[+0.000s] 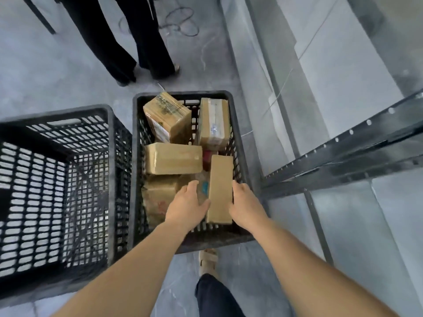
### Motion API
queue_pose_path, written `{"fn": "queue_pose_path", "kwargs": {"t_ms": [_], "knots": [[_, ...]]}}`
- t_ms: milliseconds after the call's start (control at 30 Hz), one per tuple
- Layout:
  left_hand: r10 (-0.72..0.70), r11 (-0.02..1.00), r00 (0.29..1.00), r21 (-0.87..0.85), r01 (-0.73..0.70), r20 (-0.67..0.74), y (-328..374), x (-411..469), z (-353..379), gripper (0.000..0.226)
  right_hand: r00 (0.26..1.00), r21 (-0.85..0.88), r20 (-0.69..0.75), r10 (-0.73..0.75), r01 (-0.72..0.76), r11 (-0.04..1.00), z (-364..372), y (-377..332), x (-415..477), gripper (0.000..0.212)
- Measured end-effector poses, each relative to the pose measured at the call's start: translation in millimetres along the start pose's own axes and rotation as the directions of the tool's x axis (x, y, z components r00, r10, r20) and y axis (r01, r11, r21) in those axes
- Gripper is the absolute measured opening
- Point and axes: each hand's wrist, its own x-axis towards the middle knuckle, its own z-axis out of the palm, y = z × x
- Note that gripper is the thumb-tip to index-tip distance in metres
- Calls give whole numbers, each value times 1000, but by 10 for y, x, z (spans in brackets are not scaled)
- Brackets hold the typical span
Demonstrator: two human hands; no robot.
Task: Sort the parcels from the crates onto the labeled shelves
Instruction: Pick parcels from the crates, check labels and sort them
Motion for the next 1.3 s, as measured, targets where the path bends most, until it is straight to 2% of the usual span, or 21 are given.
{"fn": "queue_pose_path", "kwargs": {"t_ms": [233, 333, 467, 567, 700, 767, 867, 933, 1033, 1133, 1233, 1300], "knots": [[-97, 980, 984, -156, 121, 151, -1, 409, 315, 63, 971, 186, 138, 195, -218, 958, 332, 130, 393, 76], [-150, 943, 962, -261, 209, 229, -18, 521, 447, 61, 955, 226, 155, 254, -285, 932, 451, 187, 484, 62], [-190, 897, 933, -332, 291, 304, -99, 593, 580, 57, 956, 293, 179, 232, -277, 915, 545, 209, 477, 35], [-216, 864, 931, -386, 323, 295, -152, 497, 486, 57, 972, 352, 167, 164, -214, 911, 570, 131, 343, 39], [-221, 842, 947, -444, 305, 232, -233, 279, 163, 64, 990, 386, 140, 2, -56, 921, 499, -153, -44, 64], [-234, 834, 951, -462, 302, 199, -264, 129, -22, 73, 992, 375, 103, -78, 34, 927, 423, -334, -255, 70], [-273, 812, 953, -500, 301, 130, -308, -109, -330, 89, 977, 287, 54, -206, 182, 941, 262, -613, -505, 64], [-275, 798, 959, -538, 269, 71, -342, -240, -558, 89, 959, 258, 42, -281, 262, 930, 121, -804, -620, 58], [-251, 778, 968, -593, 205, 6, -377, -436, -911, 77, 943, 250, -18, -332, 326, 912, -62, -1030, -719, 49], [-180, 724, 984, -680, 118, -21, -437, -632, -1216, 49, 940, 277, -192, -283, 328, 903, -253, -1206, -806, 48], [-119, 641, 993, -765, 64, -16, -490, -846, -1476, 34, 934, 385, -290, -207, 312, 869, -419, -1347, -879, 62], [-73, 606, 997, -795, 25, -25, -525, -988, -1628, 29, 955, 532, -248, -164, 276, 800, -514, -1452, -922, 75]]}}
